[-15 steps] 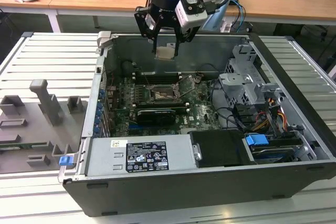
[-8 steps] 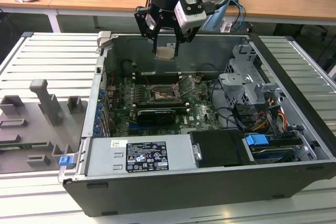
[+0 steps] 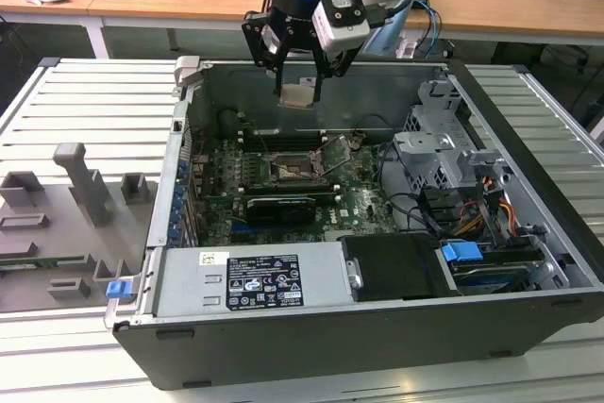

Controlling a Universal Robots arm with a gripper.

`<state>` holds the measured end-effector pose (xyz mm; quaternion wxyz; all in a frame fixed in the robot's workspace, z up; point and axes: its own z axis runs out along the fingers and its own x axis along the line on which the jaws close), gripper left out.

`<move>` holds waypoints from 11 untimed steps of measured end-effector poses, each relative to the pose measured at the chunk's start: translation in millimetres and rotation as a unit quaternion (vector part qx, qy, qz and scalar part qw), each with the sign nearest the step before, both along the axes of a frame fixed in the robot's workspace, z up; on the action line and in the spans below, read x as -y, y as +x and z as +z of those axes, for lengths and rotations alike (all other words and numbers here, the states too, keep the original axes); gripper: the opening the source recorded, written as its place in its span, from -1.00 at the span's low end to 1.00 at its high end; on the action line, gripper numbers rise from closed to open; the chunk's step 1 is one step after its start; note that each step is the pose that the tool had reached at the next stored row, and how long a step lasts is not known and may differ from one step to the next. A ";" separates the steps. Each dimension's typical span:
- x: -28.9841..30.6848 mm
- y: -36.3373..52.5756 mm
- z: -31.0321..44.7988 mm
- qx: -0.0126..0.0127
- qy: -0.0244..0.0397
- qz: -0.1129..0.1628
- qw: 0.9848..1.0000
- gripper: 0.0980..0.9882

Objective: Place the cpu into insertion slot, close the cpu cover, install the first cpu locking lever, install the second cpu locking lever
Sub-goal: 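Place the cpu into insertion slot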

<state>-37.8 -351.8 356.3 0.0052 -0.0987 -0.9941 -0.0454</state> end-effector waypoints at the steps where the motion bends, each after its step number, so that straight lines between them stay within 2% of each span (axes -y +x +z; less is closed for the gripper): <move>1: 0.0 0.0 0.0 0.000 0.000 -0.001 1.000 -0.03; 11: 0.0 0.0 -0.4 0.000 0.000 -0.012 1.000 -0.03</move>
